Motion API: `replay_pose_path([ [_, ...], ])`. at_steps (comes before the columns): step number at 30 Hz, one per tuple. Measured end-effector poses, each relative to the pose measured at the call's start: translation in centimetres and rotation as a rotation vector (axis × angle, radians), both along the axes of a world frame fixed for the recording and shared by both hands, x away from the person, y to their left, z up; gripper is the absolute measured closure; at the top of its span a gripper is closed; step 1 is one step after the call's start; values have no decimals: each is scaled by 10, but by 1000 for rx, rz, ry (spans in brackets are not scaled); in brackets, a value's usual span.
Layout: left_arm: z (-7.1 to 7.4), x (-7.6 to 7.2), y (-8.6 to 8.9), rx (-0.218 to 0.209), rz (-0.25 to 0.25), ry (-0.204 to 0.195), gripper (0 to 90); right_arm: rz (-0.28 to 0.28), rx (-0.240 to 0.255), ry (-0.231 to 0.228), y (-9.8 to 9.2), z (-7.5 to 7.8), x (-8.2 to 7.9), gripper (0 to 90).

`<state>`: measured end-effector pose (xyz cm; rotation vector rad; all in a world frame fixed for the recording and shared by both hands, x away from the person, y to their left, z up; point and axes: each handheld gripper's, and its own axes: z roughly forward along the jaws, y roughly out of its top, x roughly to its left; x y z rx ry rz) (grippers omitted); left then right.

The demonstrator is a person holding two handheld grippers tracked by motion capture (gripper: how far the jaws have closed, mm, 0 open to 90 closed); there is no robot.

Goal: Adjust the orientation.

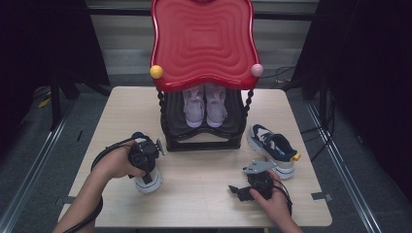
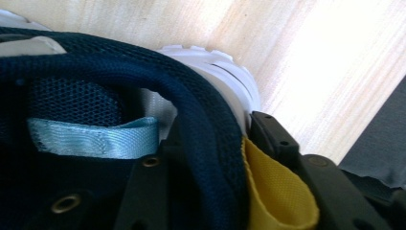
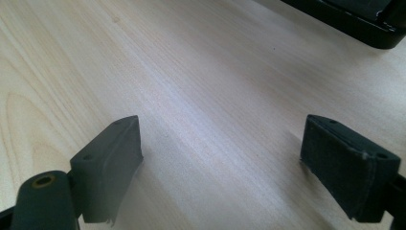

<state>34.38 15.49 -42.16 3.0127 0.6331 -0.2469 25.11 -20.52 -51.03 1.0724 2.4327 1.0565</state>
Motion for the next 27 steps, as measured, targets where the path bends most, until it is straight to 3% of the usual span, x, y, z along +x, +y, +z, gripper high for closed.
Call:
replay_pose_path([
  [12,0,1,0,-17,26,32,719,1,0,-3,0,0,0,135],
  [13,0,3,0,-8,1,34,720,1,0,-3,0,0,0,135],
  [15,0,2,0,-22,36,33,722,1,0,-3,0,0,0,134],
  [19,0,3,-1,8,13,43,729,0,0,0,0,0,0,134],
  [23,0,2,-3,-1,41,43,731,0,0,0,0,0,0,135],
  [27,0,2,-5,8,37,43,734,1,0,-3,0,0,0,135],
])
